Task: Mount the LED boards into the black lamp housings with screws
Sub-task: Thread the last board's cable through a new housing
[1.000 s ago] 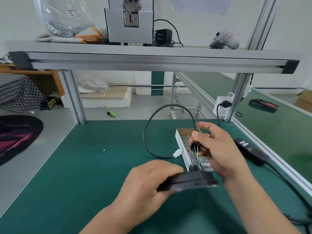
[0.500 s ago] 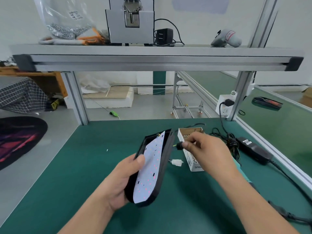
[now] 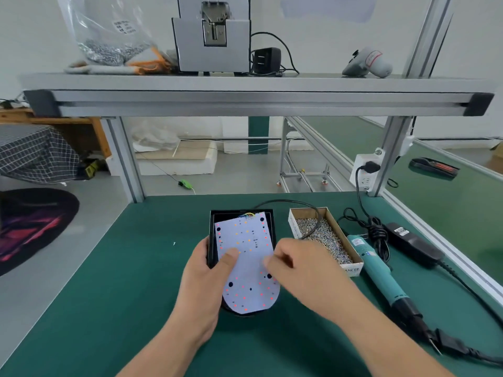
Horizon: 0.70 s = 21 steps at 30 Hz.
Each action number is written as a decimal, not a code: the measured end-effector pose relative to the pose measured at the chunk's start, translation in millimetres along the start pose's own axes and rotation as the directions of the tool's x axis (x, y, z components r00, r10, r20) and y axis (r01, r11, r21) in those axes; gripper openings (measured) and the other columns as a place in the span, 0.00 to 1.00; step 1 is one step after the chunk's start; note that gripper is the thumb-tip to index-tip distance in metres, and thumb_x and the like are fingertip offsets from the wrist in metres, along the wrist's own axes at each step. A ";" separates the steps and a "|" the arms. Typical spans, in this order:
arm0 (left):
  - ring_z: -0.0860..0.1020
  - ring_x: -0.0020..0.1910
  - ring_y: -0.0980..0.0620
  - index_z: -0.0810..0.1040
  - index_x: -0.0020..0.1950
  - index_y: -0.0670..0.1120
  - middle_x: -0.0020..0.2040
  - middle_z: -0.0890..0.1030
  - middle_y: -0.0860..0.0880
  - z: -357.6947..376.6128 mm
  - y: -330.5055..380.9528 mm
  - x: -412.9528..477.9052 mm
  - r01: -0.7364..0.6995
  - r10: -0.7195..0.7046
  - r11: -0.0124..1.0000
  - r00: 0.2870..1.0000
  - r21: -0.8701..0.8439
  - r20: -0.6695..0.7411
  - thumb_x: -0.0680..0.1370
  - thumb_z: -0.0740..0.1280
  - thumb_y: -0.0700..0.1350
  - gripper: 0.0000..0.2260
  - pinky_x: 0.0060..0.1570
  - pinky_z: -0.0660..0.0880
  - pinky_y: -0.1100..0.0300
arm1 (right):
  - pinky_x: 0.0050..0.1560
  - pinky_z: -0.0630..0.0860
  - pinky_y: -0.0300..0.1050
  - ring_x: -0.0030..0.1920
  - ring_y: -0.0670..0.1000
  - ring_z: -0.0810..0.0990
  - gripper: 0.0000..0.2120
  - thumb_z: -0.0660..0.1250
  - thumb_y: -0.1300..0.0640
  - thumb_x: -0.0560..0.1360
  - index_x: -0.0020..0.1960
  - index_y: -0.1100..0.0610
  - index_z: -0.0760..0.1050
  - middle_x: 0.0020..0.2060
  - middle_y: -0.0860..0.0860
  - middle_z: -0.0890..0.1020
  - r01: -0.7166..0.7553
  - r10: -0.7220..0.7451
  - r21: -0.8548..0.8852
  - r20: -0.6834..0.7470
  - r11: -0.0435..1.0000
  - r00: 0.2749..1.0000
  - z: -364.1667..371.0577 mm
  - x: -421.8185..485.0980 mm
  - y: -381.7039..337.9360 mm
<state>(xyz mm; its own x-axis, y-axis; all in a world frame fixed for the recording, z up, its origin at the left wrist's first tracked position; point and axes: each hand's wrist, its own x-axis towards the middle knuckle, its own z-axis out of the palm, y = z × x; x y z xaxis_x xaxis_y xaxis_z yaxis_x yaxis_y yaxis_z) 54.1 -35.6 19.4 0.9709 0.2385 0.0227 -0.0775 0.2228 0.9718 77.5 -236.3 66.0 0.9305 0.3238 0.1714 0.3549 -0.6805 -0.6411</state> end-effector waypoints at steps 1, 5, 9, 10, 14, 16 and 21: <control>0.87 0.58 0.43 0.82 0.64 0.51 0.59 0.88 0.49 2.4 -3.5 -1.8 -0.004 0.004 1.000 1.000 0.004 -0.019 0.79 0.74 0.46 0.13 0.60 0.82 0.40 | 0.36 0.75 0.48 0.33 0.47 0.75 0.15 0.67 0.42 0.77 0.39 0.52 0.73 0.35 0.47 0.81 0.002 -0.003 -0.091 -0.009 0.996 1.000 3.5 0.2 -0.3; 0.87 0.58 0.46 0.79 0.67 0.51 0.59 0.88 0.51 6.8 -8.6 -2.8 -0.013 0.014 1.000 0.997 0.017 -0.070 0.82 0.73 0.40 0.15 0.58 0.82 0.45 | 0.32 0.72 0.40 0.28 0.44 0.77 0.08 0.73 0.49 0.77 0.46 0.46 0.74 0.34 0.46 0.82 -0.080 0.077 0.117 0.033 0.990 0.996 -0.1 6.0 8.1; 0.86 0.57 0.48 0.79 0.67 0.52 0.59 0.88 0.53 8.6 -8.4 -4.2 -0.049 0.052 0.998 0.994 0.030 -0.097 0.81 0.73 0.39 0.16 0.56 0.82 0.47 | 0.26 0.68 0.34 0.25 0.46 0.79 0.09 0.74 0.50 0.78 0.46 0.52 0.75 0.31 0.49 0.83 -0.103 0.093 0.159 0.072 0.982 0.993 -0.4 8.0 10.9; 0.86 0.57 0.48 0.79 0.67 0.52 0.59 0.88 0.53 8.9 -8.2 -4.3 -0.054 0.057 0.998 0.993 0.035 -0.101 0.82 0.72 0.38 0.16 0.57 0.82 0.47 | 0.26 0.69 0.35 0.25 0.47 0.79 0.08 0.73 0.52 0.78 0.47 0.53 0.75 0.31 0.50 0.83 -0.109 0.097 0.181 0.073 0.977 0.993 0.9 7.3 10.8; 0.86 0.57 0.48 0.82 0.63 0.54 0.59 0.88 0.52 8.3 -4.2 -2.9 -0.077 0.083 0.995 0.991 0.056 -0.105 0.84 0.69 0.40 0.12 0.56 0.81 0.48 | 0.25 0.73 0.42 0.27 0.51 0.80 0.07 0.72 0.58 0.79 0.52 0.51 0.74 0.32 0.52 0.83 -0.135 0.130 0.395 0.040 0.909 0.991 2.7 6.7 5.2; 0.85 0.59 0.49 0.82 0.63 0.55 0.59 0.87 0.54 10.0 -3.6 -3.4 -0.074 0.079 0.996 0.990 0.047 -0.114 0.85 0.68 0.44 0.09 0.58 0.79 0.50 | 0.25 0.73 0.44 0.26 0.52 0.79 0.07 0.70 0.62 0.79 0.52 0.54 0.73 0.31 0.51 0.81 -0.120 0.148 0.496 -0.017 0.860 0.989 7.1 6.5 1.7; 0.85 0.62 0.46 0.81 0.65 0.52 0.60 0.87 0.51 11.3 3.1 -5.1 0.008 -0.016 0.998 0.992 -0.060 -0.126 0.85 0.68 0.53 0.11 0.66 0.79 0.41 | 0.32 0.73 0.39 0.28 0.48 0.78 0.11 0.69 0.60 0.81 0.47 0.46 0.72 0.34 0.52 0.83 -0.003 0.038 0.375 -0.085 0.927 0.996 19.7 2.5 -0.1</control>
<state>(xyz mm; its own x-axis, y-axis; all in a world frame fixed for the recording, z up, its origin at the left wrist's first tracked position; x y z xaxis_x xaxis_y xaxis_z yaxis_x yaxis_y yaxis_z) 51.5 -46.8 24.9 0.9358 0.3519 -0.0222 -0.0831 0.2813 0.9560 78.0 -222.4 51.8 0.9476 0.2409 0.2101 0.2920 -0.3849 -0.8755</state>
